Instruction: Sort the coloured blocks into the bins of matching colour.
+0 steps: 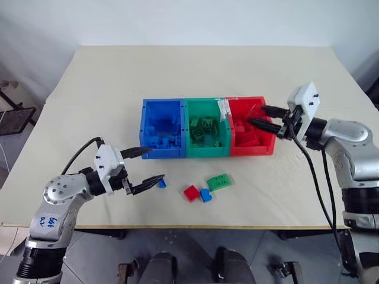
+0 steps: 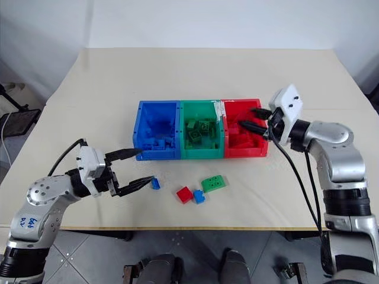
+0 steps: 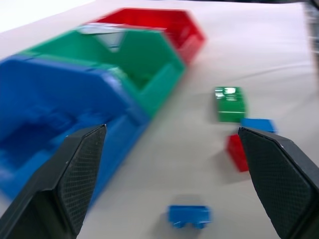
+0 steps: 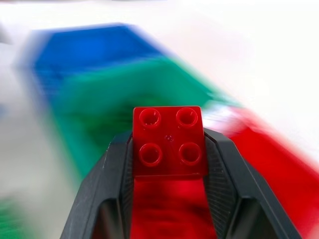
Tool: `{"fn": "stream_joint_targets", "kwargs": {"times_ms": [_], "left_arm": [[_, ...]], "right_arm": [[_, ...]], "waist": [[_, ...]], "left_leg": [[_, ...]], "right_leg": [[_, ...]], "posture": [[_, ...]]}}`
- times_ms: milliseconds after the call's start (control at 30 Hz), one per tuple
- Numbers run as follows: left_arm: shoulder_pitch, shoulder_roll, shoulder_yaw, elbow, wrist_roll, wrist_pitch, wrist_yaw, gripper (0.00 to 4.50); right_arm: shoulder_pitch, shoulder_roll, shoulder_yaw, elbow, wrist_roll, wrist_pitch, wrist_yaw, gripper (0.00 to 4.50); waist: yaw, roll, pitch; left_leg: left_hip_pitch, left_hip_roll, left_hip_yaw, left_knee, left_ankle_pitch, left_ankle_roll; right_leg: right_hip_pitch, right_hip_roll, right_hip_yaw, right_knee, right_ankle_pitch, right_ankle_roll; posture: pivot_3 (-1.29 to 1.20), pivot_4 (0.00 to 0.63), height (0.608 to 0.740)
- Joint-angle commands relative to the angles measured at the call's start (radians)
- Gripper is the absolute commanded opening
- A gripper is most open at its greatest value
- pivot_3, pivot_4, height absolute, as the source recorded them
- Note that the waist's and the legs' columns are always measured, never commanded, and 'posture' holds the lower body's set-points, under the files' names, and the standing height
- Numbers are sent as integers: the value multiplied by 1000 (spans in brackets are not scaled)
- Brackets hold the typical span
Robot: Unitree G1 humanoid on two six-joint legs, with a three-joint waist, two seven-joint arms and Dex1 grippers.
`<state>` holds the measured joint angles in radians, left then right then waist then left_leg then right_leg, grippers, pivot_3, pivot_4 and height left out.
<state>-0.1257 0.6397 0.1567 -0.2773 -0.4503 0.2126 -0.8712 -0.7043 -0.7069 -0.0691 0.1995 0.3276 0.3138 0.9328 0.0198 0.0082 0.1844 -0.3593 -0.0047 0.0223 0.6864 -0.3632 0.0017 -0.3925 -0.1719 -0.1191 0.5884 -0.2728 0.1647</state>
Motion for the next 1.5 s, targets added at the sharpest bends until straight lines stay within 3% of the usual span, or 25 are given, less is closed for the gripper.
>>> {"fn": "stream_joint_targets", "kwargs": {"times_ms": [33,200,333,600,767,833,1167,1367,1500], "left_arm": [[17,9,23,-49,-5,-4,11,4500],[40,38,48,-82,-8,-2,6,4500],[54,49,47,-101,-14,5,0,4500],[17,76,-57,-66,16,-6,-108,4500],[-38,84,-152,-32,51,-58,-200,4500],[-57,78,-174,-10,61,-85,-223,4500],[-18,106,-123,29,49,-115,-255,4500],[77,134,-36,39,48,-161,-251,4500],[119,130,-3,13,40,-155,-227,4500]], "right_arm": [[-75,26,10,144,-45,-71,-8,1481],[-110,42,20,205,-67,-145,35,3141],[-57,12,-4,161,-57,-160,71,4465],[316,-132,-156,-132,94,-247,312,4465],[561,-244,-225,-119,50,-418,445,4465],[592,-262,-223,-94,45,-444,457,4465],[397,-198,36,-168,2,-289,439,4465],[149,-25,283,-105,-132,-243,429,4465],[70,65,371,12,-198,-289,442,4292]], "waist": [[-6,0,0],[-20,0,0],[-23,0,0],[3,0,0],[6,0,0],[5,0,0],[-21,0,0],[-23,0,0],[-15,0,0]], "left_leg": [[0,0,0,0,0,0],[0,0,0,-1,0,0],[0,0,0,-2,0,0],[0,0,0,-1,0,0],[1,0,3,-1,0,0],[2,0,3,-1,0,0],[5,2,7,-2,-1,0],[5,2,7,-2,-1,0],[4,2,5,-2,-1,0]], "right_leg": [[0,0,0,0,0,0],[-1,0,0,0,0,0],[-1,0,0,0,0,0],[0,0,-1,-1,0,0],[1,0,2,-1,0,0],[1,0,2,-1,0,0],[0,1,5,-1,0,0],[0,1,5,-1,0,0],[0,1,4,0,0,0]], "posture": [[0,150,740],[0,150,740],[0,150,740],[0,150,740],[0,150,740],[0,150,740],[0,150,740],[0,150,740],[0,150,740]]}}
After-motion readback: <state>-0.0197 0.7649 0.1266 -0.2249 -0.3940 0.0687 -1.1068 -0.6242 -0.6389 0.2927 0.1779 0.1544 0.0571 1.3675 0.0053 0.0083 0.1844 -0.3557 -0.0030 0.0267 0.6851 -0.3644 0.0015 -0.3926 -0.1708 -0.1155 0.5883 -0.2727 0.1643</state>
